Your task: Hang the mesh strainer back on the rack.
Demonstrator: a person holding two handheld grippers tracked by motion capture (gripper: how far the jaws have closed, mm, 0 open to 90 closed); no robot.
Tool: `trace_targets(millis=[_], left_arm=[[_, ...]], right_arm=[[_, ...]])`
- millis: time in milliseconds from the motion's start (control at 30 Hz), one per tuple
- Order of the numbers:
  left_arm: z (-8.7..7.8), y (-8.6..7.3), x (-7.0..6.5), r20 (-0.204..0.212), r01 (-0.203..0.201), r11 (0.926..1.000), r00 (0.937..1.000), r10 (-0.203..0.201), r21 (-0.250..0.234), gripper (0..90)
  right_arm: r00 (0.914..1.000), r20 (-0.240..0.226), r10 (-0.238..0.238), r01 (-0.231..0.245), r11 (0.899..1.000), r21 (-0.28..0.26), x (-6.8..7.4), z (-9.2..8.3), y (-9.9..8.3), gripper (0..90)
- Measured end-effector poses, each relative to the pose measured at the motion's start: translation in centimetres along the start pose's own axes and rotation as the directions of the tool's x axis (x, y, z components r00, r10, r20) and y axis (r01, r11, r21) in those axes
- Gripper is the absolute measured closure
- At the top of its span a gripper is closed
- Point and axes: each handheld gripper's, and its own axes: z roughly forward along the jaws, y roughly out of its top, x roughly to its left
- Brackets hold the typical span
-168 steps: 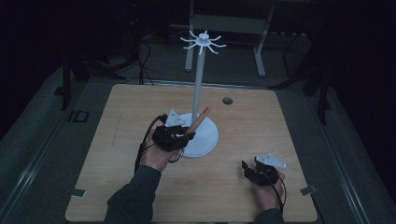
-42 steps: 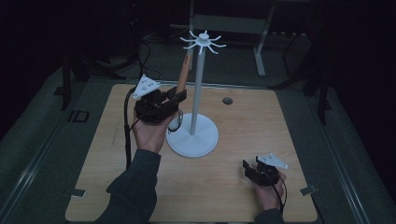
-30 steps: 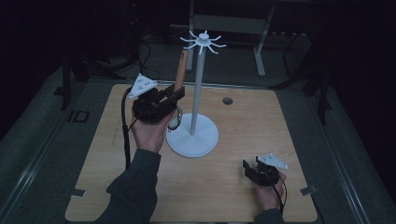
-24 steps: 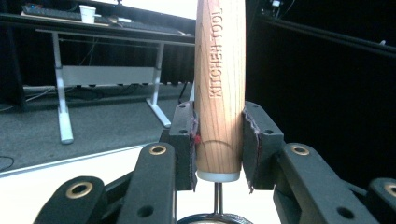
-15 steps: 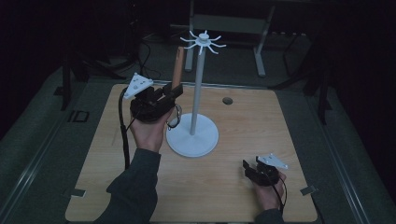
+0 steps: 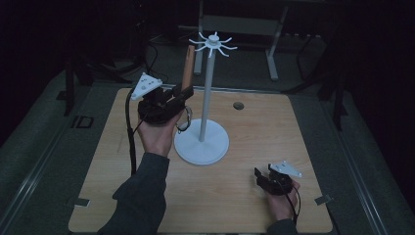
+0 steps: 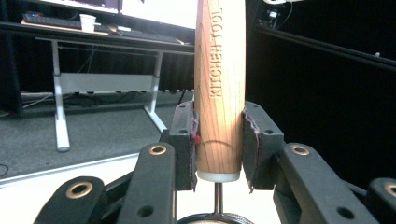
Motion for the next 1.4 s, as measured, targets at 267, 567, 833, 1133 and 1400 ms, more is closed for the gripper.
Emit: trace_targets(millis=[267, 567, 833, 1133, 1400], left_arm=[[0.4, 0.2, -0.1, 0.001, -0.003, 0.9999, 1.0, 0.003, 0.01, 69.1], [1.3, 0.4, -0.3, -0.006, -0.022, 0.9985, 0.9997, 0.022, 0.05, 69.1], [1.6, 0.5, -0.3, -0.022, -0.024, 0.9971, 0.9994, 0.026, 0.073, 68.9], [1.4, 0.4, -0.2, -0.016, -0.026, 0.9965, 0.9995, 0.028, 0.08, 68.3], [1.3, 0.4, -0.1, -0.011, -0.018, 0.9973, 0.9998, 0.019, 0.071, 62.7]], right_arm=[[1.0, 0.0, -0.001, 0.001, 1.0, 0.0, 0.0, 0.0, 0.0, 40.0], [1.0, -0.001, -0.001, 0.001, 1.0, 0.001, 0.0, 0.0, 0.0, 40.0], [1.0, -0.001, 0.0, 0.0, 1.0, -0.001, 0.0, 0.0, 0.0, 39.9], [1.0, -0.001, -0.001, 0.001, 1.0, -0.001, 0.0, 0.0, 0.0, 39.7], [1.0, -0.002, 0.0, 0.0, 1.0, -0.001, 0.0, 0.0, 0.0, 39.5]])
